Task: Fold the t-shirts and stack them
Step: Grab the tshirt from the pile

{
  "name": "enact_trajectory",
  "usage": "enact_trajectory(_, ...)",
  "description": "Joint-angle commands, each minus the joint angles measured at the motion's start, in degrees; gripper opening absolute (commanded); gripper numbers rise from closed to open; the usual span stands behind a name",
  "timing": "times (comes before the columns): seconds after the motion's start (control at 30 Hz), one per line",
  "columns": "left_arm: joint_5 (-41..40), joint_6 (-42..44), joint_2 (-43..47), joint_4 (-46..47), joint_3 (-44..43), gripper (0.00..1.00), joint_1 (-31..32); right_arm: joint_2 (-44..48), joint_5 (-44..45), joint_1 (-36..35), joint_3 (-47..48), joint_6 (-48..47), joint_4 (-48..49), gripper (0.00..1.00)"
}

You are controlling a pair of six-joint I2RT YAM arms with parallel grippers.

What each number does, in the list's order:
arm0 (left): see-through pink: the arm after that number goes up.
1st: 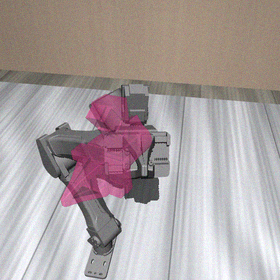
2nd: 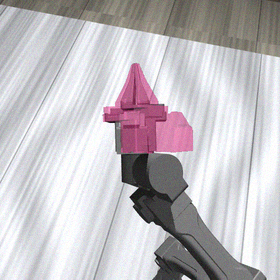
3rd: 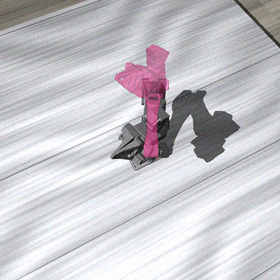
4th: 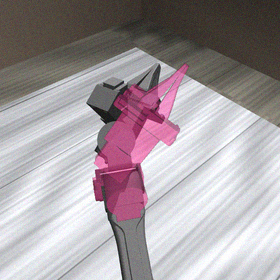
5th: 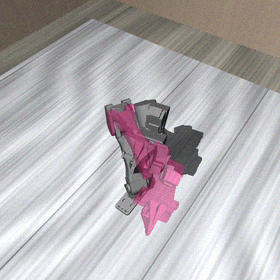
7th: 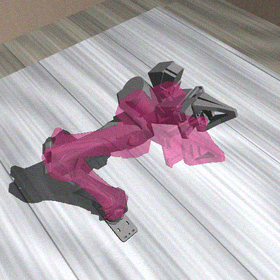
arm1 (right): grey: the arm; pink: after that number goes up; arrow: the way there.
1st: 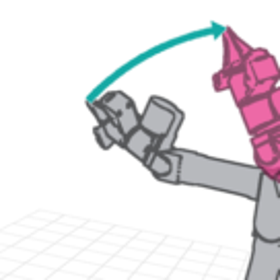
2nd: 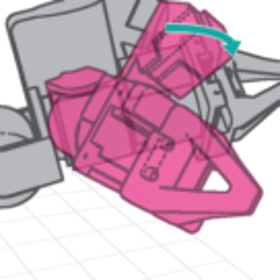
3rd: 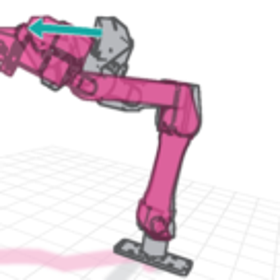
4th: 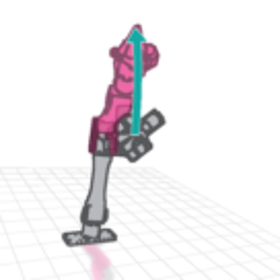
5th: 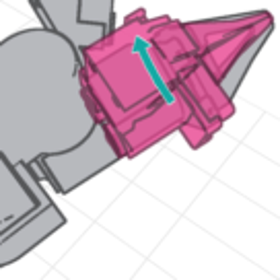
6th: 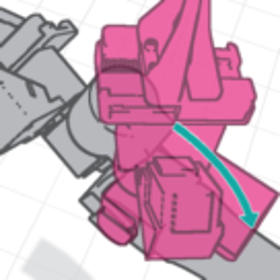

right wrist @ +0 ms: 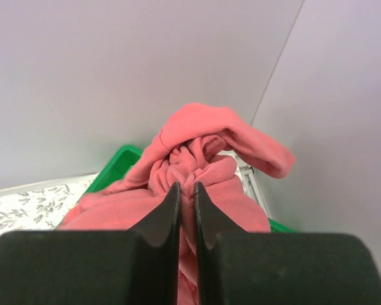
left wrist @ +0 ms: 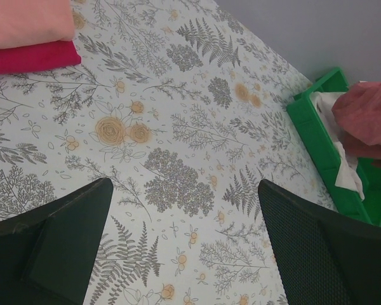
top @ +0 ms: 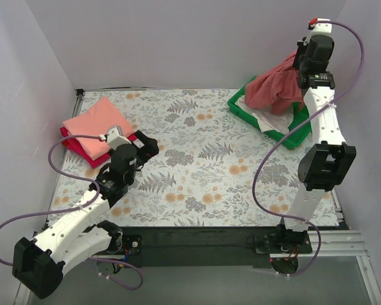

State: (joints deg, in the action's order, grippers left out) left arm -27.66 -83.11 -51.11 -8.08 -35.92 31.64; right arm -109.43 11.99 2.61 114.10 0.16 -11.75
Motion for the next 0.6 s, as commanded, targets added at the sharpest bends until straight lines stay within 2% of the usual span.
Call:
enact_trajectory(0.0,-0.5,0.3,1.6,-0.1,0.6,0.98,0.1,5.3,-0.7,0.2,2.2,0.8,4.1,0.08)
enact_trajectory(0.27,7.4,2.0,2.8,-0.4,-0.8,0.98,0.1,16.5,-15.1,-1.3,-0.8,6.5,3.9,0.04)
enact_trajectory(0.37,8.4,1.4,3.8,-0.6,-0.6,0.98,0.0,22.5,-15.8,-5.2,-4.1,6.0,3.9,0.05)
enact_trajectory(0.43,9.3,0.2,4.6,0.2,0.3,0.98,0.1,28.5,-15.4,-10.8,-10.4,4.2,3.6,0.05)
enact_trajectory(0.47,10.2,-0.2,4.6,0.2,0.5,0.98,0.1,28.6,-14.9,-10.9,-10.5,4.1,3.7,0.05)
enact_trajectory(0.57,13.3,-1.0,5.8,0.3,0.9,0.98,0.1,34.8,-13.1,-15.7,-19.0,6.1,3.8,0.05)
